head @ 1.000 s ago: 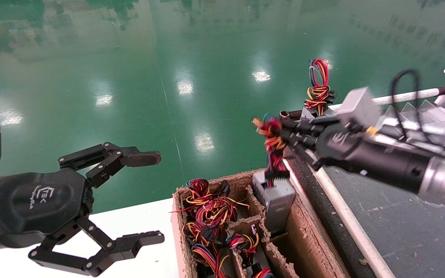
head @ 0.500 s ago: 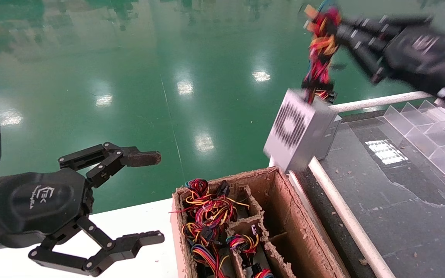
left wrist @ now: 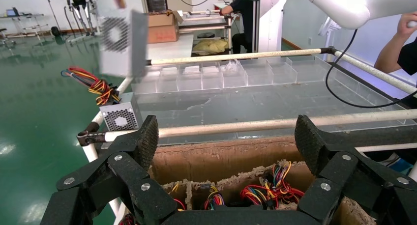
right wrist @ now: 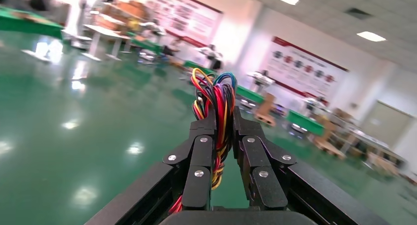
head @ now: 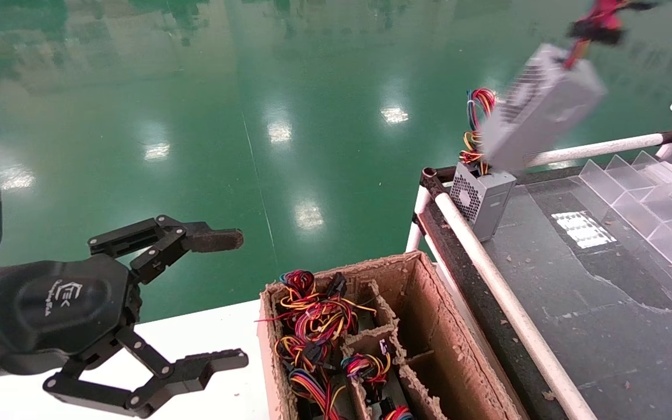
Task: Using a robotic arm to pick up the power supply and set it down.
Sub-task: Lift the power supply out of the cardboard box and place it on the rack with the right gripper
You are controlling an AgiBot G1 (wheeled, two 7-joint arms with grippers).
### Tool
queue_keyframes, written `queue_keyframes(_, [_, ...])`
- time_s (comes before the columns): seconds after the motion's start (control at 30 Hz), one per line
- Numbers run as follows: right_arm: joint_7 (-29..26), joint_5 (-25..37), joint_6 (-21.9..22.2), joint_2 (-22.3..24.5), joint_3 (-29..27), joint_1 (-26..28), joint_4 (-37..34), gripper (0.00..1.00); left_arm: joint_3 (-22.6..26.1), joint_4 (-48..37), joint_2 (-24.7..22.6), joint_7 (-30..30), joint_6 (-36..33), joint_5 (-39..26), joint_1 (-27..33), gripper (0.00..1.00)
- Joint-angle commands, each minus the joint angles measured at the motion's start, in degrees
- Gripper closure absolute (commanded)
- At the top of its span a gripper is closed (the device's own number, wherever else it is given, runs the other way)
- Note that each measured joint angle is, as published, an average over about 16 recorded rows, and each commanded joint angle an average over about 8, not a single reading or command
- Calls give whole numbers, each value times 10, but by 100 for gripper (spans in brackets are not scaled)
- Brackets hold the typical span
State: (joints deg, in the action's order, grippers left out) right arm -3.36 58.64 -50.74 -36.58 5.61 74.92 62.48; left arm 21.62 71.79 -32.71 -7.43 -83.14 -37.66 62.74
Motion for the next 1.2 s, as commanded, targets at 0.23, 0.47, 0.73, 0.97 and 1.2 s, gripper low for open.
queue_keyframes(0.23, [28,-7,-15,32,-21,-1,-76,100,0,0,0,0,0,0,0,0])
queue_keyframes(0.47, [59,14,-33,37,-9,-16,-135,100,0,0,0,0,0,0,0,0])
queue_keyframes(0.73, [85,52,-41,6,24,-7,-193,100,0,0,0,0,0,0,0,0])
queue_keyframes(0.97, [101,69,-44,-35,44,19,-227,100,0,0,0,0,0,0,0,0])
queue_keyframes(1.2, [119,76,-47,-80,56,50,-256,100,0,0,0,0,0,0,0,0])
